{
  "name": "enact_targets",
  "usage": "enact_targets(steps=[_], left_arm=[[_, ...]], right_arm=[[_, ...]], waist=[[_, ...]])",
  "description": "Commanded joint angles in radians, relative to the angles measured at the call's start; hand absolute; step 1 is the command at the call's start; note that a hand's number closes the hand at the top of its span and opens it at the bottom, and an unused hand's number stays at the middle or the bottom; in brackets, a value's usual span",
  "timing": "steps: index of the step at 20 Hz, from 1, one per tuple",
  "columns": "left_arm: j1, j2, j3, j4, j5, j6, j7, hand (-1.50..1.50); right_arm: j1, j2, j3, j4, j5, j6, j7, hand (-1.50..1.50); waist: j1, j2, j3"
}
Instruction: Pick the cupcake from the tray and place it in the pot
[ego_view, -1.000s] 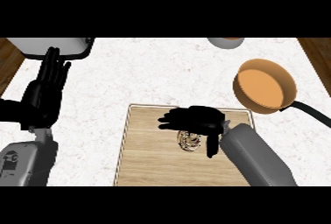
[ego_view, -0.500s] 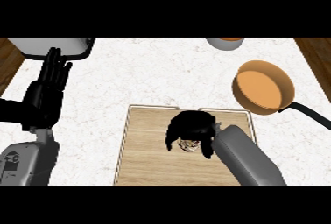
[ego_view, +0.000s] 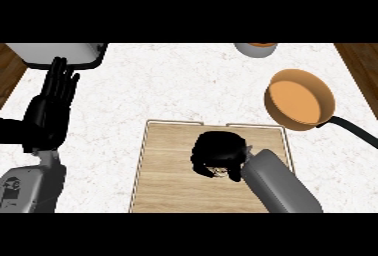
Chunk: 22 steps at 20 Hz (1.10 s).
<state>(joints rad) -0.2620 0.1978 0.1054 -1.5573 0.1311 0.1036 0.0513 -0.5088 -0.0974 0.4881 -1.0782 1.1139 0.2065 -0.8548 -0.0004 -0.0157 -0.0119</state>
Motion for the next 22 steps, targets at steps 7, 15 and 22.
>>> enact_targets(steps=[7,15,22], left_arm=[[-0.001,-0.003,-0.017,-0.012,-0.010,-0.003,0.016,0.00],[-0.028,-0.019,-0.041,0.002,-0.003,-0.021,0.008,0.00],[-0.044,-0.015,-0.043,0.019,-0.005,-0.027,0.015,0.00]], right_arm=[[-0.073,0.095,-0.267,0.032,0.014,-0.093,0.654,1.50],[-0.267,0.097,-0.396,0.021,0.060,-0.281,1.249,1.50],[-0.487,0.097,-0.377,0.060,0.307,-0.411,1.788,1.50]], waist=[[0.009,0.017,0.007],[0.061,0.015,0.006],[0.080,0.019,0.006]])
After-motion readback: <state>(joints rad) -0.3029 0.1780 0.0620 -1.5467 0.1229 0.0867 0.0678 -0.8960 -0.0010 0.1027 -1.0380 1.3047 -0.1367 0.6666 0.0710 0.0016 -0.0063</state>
